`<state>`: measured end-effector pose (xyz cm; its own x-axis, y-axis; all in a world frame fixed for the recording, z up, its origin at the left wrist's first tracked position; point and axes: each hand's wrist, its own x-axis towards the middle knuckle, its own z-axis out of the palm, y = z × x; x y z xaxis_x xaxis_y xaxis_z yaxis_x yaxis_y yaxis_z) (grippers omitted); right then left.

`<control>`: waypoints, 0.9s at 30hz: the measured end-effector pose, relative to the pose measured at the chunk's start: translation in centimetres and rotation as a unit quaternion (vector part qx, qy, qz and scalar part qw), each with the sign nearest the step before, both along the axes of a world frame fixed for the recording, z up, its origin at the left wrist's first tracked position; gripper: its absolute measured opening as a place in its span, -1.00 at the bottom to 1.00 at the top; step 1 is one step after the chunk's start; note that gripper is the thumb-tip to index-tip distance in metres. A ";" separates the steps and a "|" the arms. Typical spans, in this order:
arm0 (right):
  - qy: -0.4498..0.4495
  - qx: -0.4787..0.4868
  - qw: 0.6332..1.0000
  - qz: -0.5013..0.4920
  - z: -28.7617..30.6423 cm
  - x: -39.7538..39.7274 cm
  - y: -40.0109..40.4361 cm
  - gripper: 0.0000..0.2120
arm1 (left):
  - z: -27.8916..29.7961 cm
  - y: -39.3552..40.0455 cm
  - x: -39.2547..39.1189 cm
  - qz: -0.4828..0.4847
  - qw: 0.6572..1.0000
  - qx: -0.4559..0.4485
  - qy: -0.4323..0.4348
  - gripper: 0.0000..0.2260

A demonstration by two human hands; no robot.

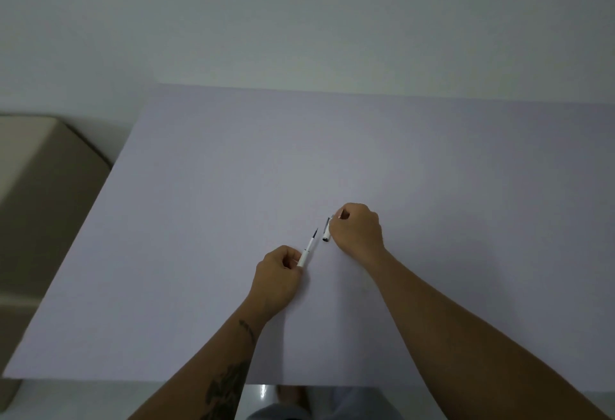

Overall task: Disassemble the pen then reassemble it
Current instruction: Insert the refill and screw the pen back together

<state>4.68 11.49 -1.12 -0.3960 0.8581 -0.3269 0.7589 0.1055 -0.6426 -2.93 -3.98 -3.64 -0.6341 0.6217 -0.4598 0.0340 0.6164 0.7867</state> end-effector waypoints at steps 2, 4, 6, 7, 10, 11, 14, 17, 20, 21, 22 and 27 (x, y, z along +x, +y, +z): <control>0.074 -0.040 0.996 -0.014 0.6 -0.1 -0.2 -0.79 | 0.2 0.0 0.2 -0.003 1.000 0.002 0.007 -0.87; 0.125 -0.063 0.990 -0.025 1.1 0.0 -0.3 -0.80 | 0.3 0.2 0.3 -0.005 1.000 0.005 0.008 -0.87; 0.136 -0.080 0.987 -0.027 1.6 0.0 -0.5 -0.81 | 0.6 0.3 0.4 -0.004 1.000 0.009 0.009 -0.87; 0.133 -0.090 0.987 -0.026 1.7 0.1 -0.6 -0.81 | 0.7 0.2 0.5 -0.003 1.000 0.011 0.009 -0.87; 0.121 -0.114 0.986 -0.018 1.9 0.2 -1.2 -0.81 | 0.8 -0.1 0.7 -0.005 1.000 0.017 0.012 -0.87; 0.119 -0.118 0.986 -0.017 1.9 0.4 -1.3 -0.81 | 0.8 -0.2 0.8 -0.005 1.000 0.019 0.014 -0.87; 0.116 -0.140 0.983 -0.004 2.1 0.8 -1.5 -0.83 | 0.9 -0.3 1.0 -0.007 0.999 0.027 0.017 -0.87; 0.119 -0.164 0.979 0.015 2.0 1.4 -1.9 -0.85 | 1.1 -0.4 1.2 -0.005 0.999 0.045 0.017 -0.85; 0.125 -0.177 0.976 0.015 2.2 1.9 -2.2 -0.88 | 1.2 -0.6 1.3 -0.003 0.998 0.059 0.017 -0.83; 0.129 -0.187 0.974 0.019 2.4 2.1 -2.2 -0.89 | 1.2 -0.8 1.3 -0.002 0.998 0.062 0.011 -0.82; 0.133 -0.197 0.971 0.025 2.6 2.2 -2.1 -0.89 | 1.2 -1.0 1.2 0.001 0.998 0.066 0.003 -0.81; 0.134 -0.208 0.967 0.054 3.2 2.8 -2.3 -0.89 | 2.0 -0.7 0.6 0.008 0.996 0.093 -0.007 -0.82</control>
<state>7.45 9.18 2.07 -0.5948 0.6232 -0.5079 0.5586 -0.1339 -0.8185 -2.29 -4.66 -1.69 -0.6393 0.6862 -0.3471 0.0127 0.4608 0.8874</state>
